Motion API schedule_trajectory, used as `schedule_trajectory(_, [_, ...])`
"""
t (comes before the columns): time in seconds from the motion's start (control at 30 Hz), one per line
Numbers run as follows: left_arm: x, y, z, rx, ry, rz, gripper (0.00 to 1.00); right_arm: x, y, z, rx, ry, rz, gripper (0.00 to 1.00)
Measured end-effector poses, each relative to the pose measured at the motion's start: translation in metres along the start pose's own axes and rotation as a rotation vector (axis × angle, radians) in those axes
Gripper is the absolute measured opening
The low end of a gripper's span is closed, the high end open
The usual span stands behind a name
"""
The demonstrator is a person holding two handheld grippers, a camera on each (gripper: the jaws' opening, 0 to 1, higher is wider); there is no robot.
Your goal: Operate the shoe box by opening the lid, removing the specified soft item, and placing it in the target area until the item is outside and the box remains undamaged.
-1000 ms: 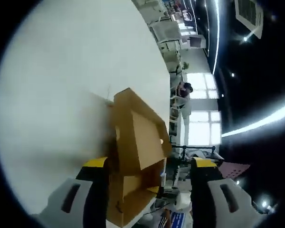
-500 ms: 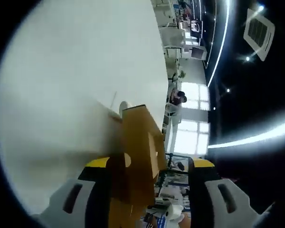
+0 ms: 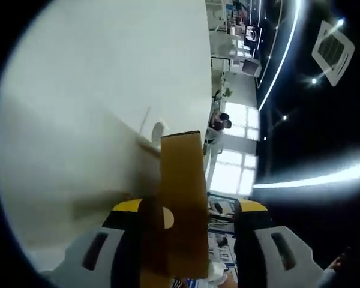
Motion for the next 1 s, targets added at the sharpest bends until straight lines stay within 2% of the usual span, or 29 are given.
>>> schedule_trajectory(0.07, [0.003,0.000,0.000,0.001,0.045,0.035,0.60,0.000,-0.001,0.000,0.000,0.001,0.001,0.02])
schedule_trajectory(0.17, [0.002,0.000,0.002,-0.004,0.036,0.031,0.61,-0.001,-0.002,0.001,0.002,-0.001,0.000,0.02])
schedule_trajectory(0.37, [0.001,0.002,-0.002,0.004,0.043,0.037,0.55,-0.001,-0.004,0.001,-0.010,0.002,-0.006,0.02])
schedule_trajectory(0.47, [0.001,0.004,-0.001,-0.001,0.036,0.030,0.44,-0.002,-0.005,0.001,-0.016,0.005,-0.012,0.01])
schedule_trajectory(0.5, [0.001,0.005,0.000,-0.011,0.031,0.033,0.31,-0.002,-0.005,0.001,-0.016,0.006,-0.014,0.01])
schedule_trajectory(0.53, [-0.003,0.009,0.003,-0.044,0.000,0.018,0.29,-0.002,-0.005,0.001,-0.016,0.007,-0.014,0.01])
schedule_trajectory(0.57, [-0.003,0.008,-0.001,-0.010,-0.005,0.020,0.29,-0.002,-0.006,0.001,-0.022,0.008,-0.016,0.01])
schedule_trajectory(0.6, [-0.005,0.009,-0.005,-0.006,-0.012,0.013,0.28,-0.001,-0.006,0.001,-0.022,0.009,-0.015,0.01])
schedule_trajectory(0.63, [-0.008,0.010,-0.004,-0.016,-0.029,0.003,0.28,-0.001,-0.006,0.001,-0.023,0.007,-0.015,0.01])
schedule_trajectory(0.87, [-0.005,0.010,0.001,0.016,-0.049,0.005,0.28,-0.002,-0.007,0.001,-0.027,0.002,-0.009,0.01])
schedule_trajectory(1.0, [-0.005,0.009,-0.002,0.070,-0.114,0.014,0.28,-0.002,-0.008,0.001,-0.026,-0.011,0.013,0.02])
Point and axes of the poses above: the point that each gripper's makers call its tool centre point, and the gripper's own axes: y roughly backward along the fingers, x roughly to its right, z roughly out of its underside, the point moved 2 cm from there along y, roughly backward along the fingers, and after that the axes turned 13 degrees about x, right-handed, at the moved point
